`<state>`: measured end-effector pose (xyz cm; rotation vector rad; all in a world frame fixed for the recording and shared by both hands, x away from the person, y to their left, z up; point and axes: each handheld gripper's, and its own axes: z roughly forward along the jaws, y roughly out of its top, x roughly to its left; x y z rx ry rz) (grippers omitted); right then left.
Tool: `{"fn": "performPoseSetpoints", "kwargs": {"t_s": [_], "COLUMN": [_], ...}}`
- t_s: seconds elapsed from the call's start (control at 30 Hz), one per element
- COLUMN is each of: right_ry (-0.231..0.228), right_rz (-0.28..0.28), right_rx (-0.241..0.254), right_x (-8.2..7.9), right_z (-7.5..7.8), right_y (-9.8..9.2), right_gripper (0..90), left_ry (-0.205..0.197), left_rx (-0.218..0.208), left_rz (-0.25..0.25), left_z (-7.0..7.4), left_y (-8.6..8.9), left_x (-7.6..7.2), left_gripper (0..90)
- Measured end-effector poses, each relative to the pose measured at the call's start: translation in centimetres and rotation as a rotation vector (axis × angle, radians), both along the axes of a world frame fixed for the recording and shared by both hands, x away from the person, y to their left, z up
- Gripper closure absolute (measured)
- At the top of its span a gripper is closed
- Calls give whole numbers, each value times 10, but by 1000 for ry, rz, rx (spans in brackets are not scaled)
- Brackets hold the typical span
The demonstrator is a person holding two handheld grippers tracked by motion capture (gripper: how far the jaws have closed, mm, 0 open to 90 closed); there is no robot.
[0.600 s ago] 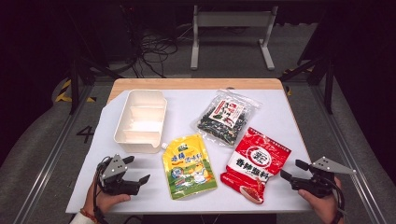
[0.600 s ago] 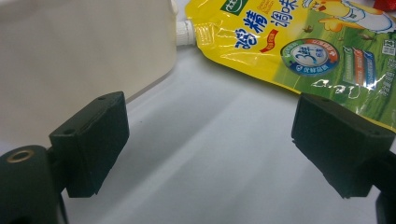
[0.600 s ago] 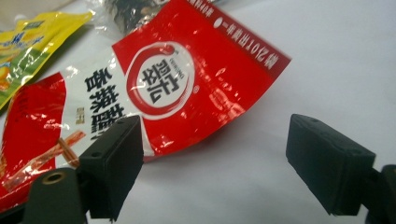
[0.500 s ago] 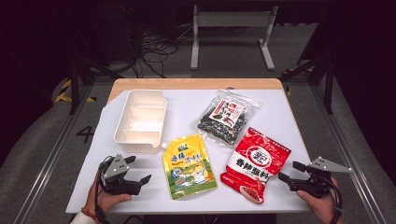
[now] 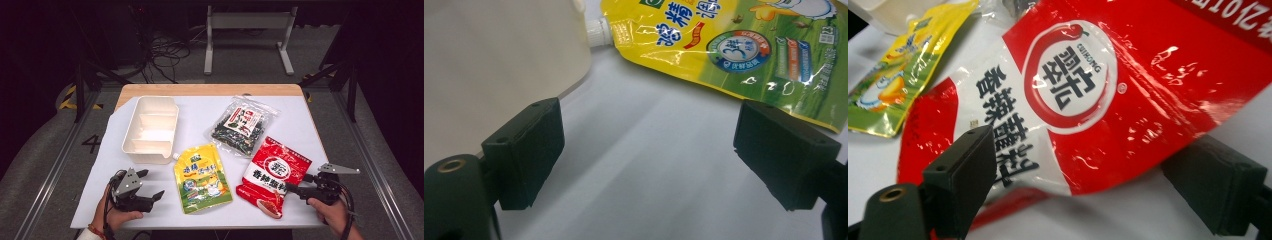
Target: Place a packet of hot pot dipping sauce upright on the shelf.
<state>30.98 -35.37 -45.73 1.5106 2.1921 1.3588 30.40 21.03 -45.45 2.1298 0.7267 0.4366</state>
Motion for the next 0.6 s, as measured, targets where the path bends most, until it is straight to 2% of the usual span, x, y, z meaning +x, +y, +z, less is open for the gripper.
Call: {"fn": "performPoseSetpoints", "kwargs": {"t_s": [0.1,0.13,0.2,0.27,0.3,0.4,0.47,0.53,0.6], "right_ry": [37,43,33,34,35,35,23,7,-13], "right_rz": [-1,5,12,20,13,-19,-42,-37,-21], "right_rx": [88,98,67,58,53,46,62,64,78], "right_x": [3,3,3,4,4,5,3,2,1], "right_z": [-1,-2,-1,-1,-1,-1,-1,1,4], "right_y": [3,6,13,16,17,16,14,14,13], "right_gripper": [159,163,210,291,356,605,778,860,896], "left_ry": [3,0,16,21,23,7,16,26,36], "left_rx": [13,9,-12,-14,-11,33,22,3,-22], "left_rz": [-11,-16,-30,-46,-53,-78,-86,-95,-111], "left_z": [-1,0,0,0,0,0,1,3,5], "left_y": [-4,-5,-8,-13,-15,-22,-24,-26,-29], "left_x": [-1,-1,1,2,2,3,4,6,7], "left_gripper": [140,139,140,140,140,144,144,147,149]}}
